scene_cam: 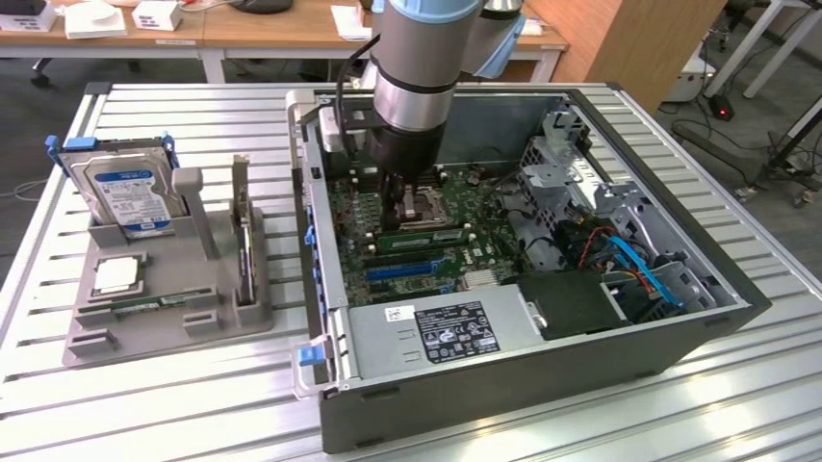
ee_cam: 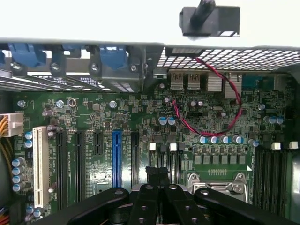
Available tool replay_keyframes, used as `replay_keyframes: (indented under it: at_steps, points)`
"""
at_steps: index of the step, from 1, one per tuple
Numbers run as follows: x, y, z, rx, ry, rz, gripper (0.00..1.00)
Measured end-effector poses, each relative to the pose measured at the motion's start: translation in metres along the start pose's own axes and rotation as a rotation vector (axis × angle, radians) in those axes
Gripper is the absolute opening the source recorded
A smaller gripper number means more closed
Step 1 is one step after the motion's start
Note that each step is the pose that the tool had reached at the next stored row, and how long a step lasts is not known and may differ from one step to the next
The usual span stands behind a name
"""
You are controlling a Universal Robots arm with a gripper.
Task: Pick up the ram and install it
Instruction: 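Press down the ram until it locks into place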
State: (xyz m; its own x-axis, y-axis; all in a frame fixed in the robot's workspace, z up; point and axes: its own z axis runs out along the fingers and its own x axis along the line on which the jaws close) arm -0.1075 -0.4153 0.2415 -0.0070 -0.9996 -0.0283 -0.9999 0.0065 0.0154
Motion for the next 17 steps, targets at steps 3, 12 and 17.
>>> replay_keyframes:
  at_steps: [3,12,17]
  points:
    - [0.0001,0.0,0.0034,0.0001,-0.0001,0.0,0.09]
    - [0.0002,-0.0001,0.0067,0.0001,0.0,0.0,0.09]
    - [0.0003,-0.0002,0.0102,0.0001,0.0,0.0,0.09]
